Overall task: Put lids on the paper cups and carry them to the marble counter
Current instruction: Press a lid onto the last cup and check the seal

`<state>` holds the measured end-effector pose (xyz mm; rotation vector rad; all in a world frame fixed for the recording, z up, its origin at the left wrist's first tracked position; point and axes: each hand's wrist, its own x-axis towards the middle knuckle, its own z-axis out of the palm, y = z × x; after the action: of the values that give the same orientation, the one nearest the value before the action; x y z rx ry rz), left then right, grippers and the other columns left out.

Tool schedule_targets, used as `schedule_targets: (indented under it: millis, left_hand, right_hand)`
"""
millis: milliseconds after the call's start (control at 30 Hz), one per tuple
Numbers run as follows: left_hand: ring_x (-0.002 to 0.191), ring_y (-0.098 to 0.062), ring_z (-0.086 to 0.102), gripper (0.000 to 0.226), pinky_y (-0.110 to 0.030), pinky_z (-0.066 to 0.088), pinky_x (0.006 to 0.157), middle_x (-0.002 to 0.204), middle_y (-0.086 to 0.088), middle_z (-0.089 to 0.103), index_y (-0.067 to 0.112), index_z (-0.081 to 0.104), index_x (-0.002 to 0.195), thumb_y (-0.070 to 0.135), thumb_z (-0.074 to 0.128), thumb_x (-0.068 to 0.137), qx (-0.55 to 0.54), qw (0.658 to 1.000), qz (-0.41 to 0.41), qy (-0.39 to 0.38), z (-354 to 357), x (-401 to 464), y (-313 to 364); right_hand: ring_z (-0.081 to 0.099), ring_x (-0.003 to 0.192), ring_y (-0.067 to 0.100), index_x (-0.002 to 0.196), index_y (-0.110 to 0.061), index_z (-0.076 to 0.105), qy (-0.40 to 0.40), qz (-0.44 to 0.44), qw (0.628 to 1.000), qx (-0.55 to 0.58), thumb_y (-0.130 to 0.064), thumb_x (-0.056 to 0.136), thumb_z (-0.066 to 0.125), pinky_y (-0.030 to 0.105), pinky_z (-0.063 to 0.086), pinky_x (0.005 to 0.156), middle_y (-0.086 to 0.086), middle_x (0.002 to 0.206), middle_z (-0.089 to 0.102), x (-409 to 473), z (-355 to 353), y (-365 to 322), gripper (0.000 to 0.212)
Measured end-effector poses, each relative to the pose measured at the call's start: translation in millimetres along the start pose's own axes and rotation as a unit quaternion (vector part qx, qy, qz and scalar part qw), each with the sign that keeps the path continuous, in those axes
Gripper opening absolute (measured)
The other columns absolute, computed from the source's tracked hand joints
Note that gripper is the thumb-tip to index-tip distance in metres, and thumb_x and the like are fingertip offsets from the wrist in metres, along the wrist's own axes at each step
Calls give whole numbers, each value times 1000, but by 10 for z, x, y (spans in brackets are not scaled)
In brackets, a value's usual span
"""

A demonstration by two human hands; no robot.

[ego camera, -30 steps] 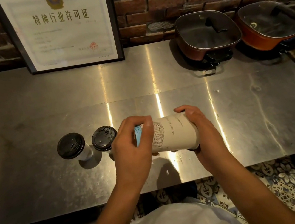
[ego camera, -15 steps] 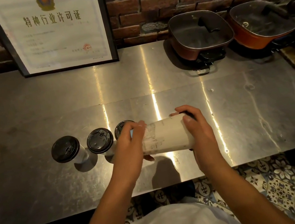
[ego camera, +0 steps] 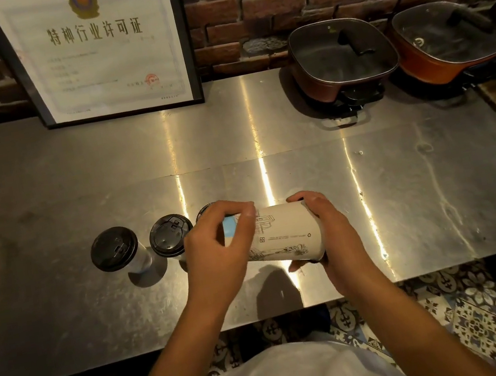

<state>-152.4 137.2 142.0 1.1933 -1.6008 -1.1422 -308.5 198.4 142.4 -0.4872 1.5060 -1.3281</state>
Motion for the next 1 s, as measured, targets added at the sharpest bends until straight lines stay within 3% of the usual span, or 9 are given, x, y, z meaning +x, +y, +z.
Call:
schedule_targets:
  millis: [167, 300, 433, 533, 633, 700, 767, 867, 1000]
  left_hand:
    - [90, -24, 70, 18, -42, 54, 73, 93, -1, 74, 21, 75, 88, 34, 65, 94, -173, 967, -188, 4, 39, 44, -73]
    - [88, -34, 71, 20, -46, 58, 74, 93, -16, 75, 15, 75, 89, 29, 64, 96, -263, 904, -336, -24, 48, 60, -117]
    - [91, -37, 73, 25, -59, 60, 79, 104, -20, 75, 10, 72, 105, 33, 67, 93, -292, 868, -398, -58, -7, 43, -146]
    - [100, -37, 73, 36, -56, 62, 79, 112, -23, 73, 6, 67, 116, 35, 64, 95, -294, 879, -374, -47, -40, 0, -162]
    - [94, -17, 74, 26, -37, 62, 73, 116, -15, 71, 18, 65, 117, 32, 63, 95, -223, 938, -264, -17, -50, -97, -144]
    - [97, -8, 72, 28, -32, 60, 77, 116, 2, 71, 30, 61, 122, 31, 65, 94, -167, 970, -175, 2, -62, -171, -175]
    - [103, -7, 70, 31, -37, 60, 83, 117, 10, 69, 37, 59, 125, 34, 65, 94, -136, 982, -132, 0, -57, -218, -221]
    - [100, -12, 70, 21, -38, 63, 74, 115, 6, 67, 35, 63, 119, 35, 58, 98, -162, 971, -173, 23, -78, -221, -248]
    - [106, -25, 65, 38, -41, 62, 67, 122, -6, 61, 25, 66, 119, 49, 54, 91, -226, 944, -241, 20, -124, -158, -260]
  right_hand:
    - [67, 100, 17, 121, -40, 61, 34, -215, 971, -103, -50, 89, 52, 28, 59, 69, -5, 112, 65, -120, 10, 151, 35]
    - [62, 108, 11, 128, -30, 58, 25, -307, 926, -218, -41, 89, 54, 13, 52, 77, 0, 122, 60, -118, -42, 186, 41]
    - [61, 111, 14, 133, -26, 54, -2, -370, 883, -291, -40, 91, 56, 14, 52, 81, -1, 126, 56, -101, -95, 206, 45]
    - [61, 112, 13, 132, -37, 53, -18, -307, 916, -258, -45, 90, 54, 18, 54, 81, -7, 126, 57, -78, -69, 178, 42]
    - [64, 107, 9, 121, -50, 59, 2, -159, 977, -145, -59, 84, 50, 20, 54, 74, -14, 121, 64, -77, -27, 104, 40]
    - [66, 102, 14, 120, -46, 62, 27, -78, 992, -98, -62, 82, 49, 16, 50, 61, -9, 120, 67, -53, -28, 65, 43]
    - [66, 102, 22, 120, -39, 65, 22, -29, 997, -65, -57, 86, 47, 19, 52, 55, 0, 122, 67, -41, -26, 41, 43]
    - [69, 110, 33, 120, -32, 71, -16, 32, 999, 19, -53, 86, 61, 42, 62, 62, 6, 124, 68, -30, -34, 12, 42]
    - [75, 88, 39, 130, -24, 67, -135, 50, 989, -20, -67, 84, 57, 37, 57, 50, 16, 116, 74, -93, -91, 9, 63]
